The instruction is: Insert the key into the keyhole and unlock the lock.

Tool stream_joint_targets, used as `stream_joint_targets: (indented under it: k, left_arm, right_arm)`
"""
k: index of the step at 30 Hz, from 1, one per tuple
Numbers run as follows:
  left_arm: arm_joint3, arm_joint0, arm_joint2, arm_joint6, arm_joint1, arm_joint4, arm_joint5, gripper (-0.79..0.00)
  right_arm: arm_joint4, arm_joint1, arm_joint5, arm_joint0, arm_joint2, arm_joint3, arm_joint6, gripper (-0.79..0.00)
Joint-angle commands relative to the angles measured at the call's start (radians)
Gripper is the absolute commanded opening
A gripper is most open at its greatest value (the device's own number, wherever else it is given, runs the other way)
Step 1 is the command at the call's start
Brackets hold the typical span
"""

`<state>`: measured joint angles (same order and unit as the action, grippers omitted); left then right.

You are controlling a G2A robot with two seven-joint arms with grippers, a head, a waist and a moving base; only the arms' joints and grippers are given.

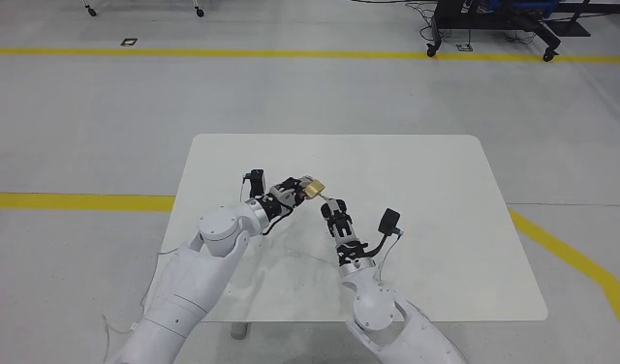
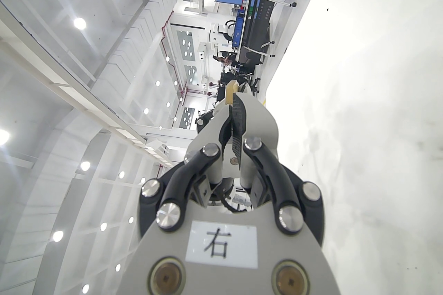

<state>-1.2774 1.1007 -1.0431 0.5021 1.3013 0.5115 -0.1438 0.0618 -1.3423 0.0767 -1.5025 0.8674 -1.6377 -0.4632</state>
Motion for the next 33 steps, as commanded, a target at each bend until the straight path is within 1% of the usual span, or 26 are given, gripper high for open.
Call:
stream_joint_targets:
  k: [1, 16, 33]
  left_arm:
    - [0.000, 0.000, 0.000, 0.001, 0.001, -0.003, 0.001, -0.785]
    - [-0.004, 0.007, -0.001, 0.015, 0.003, -0.024, 0.008, -0.785]
    - [-0.018, 0.016, -0.004, 0.003, 0.006, -0.053, 0.007, -0.785]
  right_arm:
    - [-0.002, -0.003, 0.003, -0.001, 0.003, 0.002, 0.002, -0.785]
    - [-0.012, -0.024, 0.009, -0.011, 0.027, 0.011, 0.000, -0.785]
    - [-0.079, -0.050, -0.036, -0.014, 0.013, 0.021, 0.003, -0.785]
